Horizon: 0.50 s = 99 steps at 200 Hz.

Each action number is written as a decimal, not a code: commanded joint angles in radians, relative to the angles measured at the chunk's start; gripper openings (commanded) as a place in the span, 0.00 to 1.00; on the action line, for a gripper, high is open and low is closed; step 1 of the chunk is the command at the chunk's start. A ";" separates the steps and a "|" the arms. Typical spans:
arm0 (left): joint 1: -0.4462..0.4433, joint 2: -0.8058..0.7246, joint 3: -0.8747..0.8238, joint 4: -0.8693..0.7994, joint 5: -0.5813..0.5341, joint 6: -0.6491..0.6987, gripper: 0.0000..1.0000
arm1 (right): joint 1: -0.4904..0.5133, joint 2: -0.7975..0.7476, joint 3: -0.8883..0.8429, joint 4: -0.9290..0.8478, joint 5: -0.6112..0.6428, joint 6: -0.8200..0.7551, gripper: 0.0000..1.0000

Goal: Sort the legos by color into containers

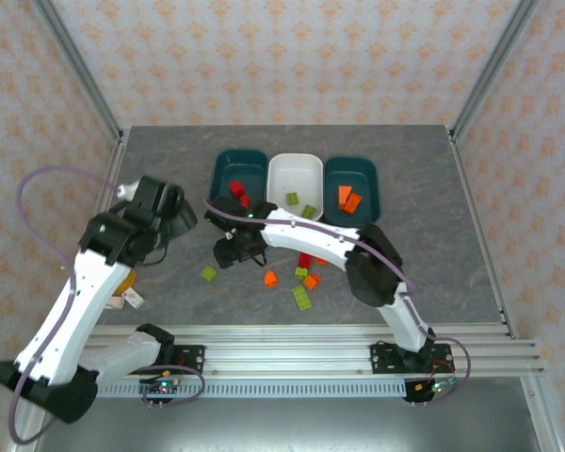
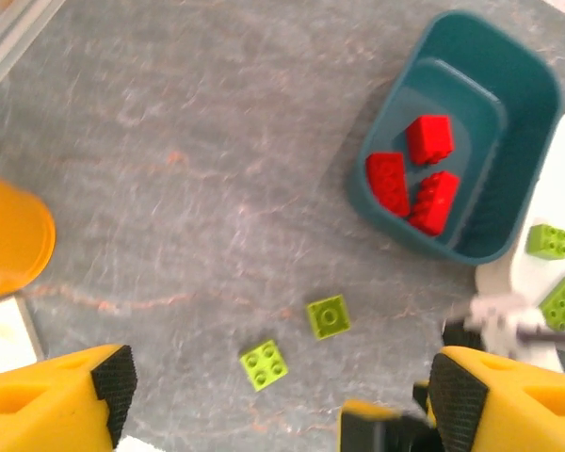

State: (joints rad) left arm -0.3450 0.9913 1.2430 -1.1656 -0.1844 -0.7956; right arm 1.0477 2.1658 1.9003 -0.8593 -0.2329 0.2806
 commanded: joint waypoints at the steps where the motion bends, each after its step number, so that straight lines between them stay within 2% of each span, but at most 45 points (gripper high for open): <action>1: -0.002 -0.124 -0.110 -0.051 0.015 -0.139 0.87 | -0.002 0.084 0.122 -0.092 0.023 -0.047 0.66; 32: -0.002 -0.287 -0.205 -0.066 0.069 -0.185 0.95 | -0.003 0.231 0.295 -0.149 0.032 -0.069 0.69; 61: -0.002 -0.333 -0.216 -0.114 0.074 -0.197 0.95 | -0.004 0.309 0.366 -0.172 0.081 -0.067 0.69; 99: -0.002 -0.350 -0.211 -0.107 0.096 -0.203 0.95 | -0.010 0.362 0.391 -0.167 0.132 -0.060 0.56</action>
State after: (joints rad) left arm -0.3450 0.6533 1.0386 -1.2427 -0.1020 -0.9718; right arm 1.0466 2.4931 2.2498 -0.9840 -0.1719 0.2230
